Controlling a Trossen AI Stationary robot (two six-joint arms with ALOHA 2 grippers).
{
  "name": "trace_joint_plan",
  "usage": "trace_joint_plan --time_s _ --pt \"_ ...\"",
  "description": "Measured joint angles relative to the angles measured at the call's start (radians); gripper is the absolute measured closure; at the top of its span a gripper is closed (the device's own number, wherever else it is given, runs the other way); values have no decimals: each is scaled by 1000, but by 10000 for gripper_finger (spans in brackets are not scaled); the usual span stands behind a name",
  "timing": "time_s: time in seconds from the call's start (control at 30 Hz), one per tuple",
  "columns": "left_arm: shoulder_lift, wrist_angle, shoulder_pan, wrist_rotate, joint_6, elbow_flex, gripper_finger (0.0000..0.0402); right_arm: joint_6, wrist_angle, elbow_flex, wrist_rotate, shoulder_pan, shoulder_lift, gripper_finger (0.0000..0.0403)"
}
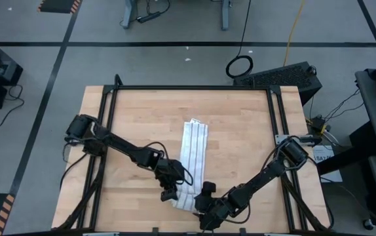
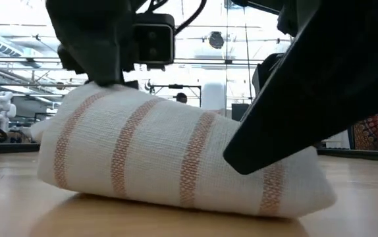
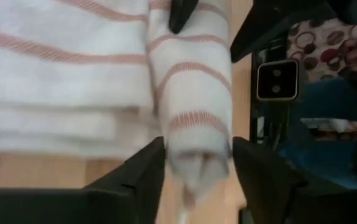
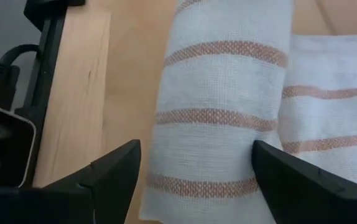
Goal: Roll towel into tight, uniform cylinder
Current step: Roll the white brown kitchen towel
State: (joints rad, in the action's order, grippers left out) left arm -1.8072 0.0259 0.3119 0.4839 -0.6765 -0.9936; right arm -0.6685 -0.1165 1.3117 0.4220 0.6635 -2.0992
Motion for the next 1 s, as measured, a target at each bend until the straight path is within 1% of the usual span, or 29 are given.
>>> trace_joint_plan --time_s 0.1,0.2,0.27,0.33,0.43,0.47,0.53,0.6,0.7,0.73,0.9,1.0 --pt "48 79 -4 -21 45 0 180 1 1 0 -5 -1 0 106" --pt "114 154 -5 -64 113 0 157 2 0 0 -7 -3 0 106" --pt "167 183 2 -127 172 0 150 1 1 0 -10 -4 0 106" --pt "214 153 26 -196 226 -2 147 0 0 0 -11 -6 0 106" --pt "256 91 114 -329 379 -4 146 -4 1 0 -19 -13 -1 106" --pt "256 65 149 -390 427 -5 146 -3 1 0 -28 -16 -1 106" --pt "245 51 221 -518 474 -4 146 -2 0 0 -37 -23 -1 106" --pt "207 23 274 -599 476 -4 146 3 -4 0 -38 -28 -1 106" --pt "148 21 330 -651 436 0 145 6 -6 0 -40 -35 -1 106" --pt "129 -16 338 -656 421 0 145 9 -6 0 -39 -36 -1 106" --pt "61 -134 346 -713 394 -3 145 18 -7 0 -39 -41 -1 106" --pt "36 -141 332 -724 391 -3 144 11 -9 0 -50 -42 -1 106"
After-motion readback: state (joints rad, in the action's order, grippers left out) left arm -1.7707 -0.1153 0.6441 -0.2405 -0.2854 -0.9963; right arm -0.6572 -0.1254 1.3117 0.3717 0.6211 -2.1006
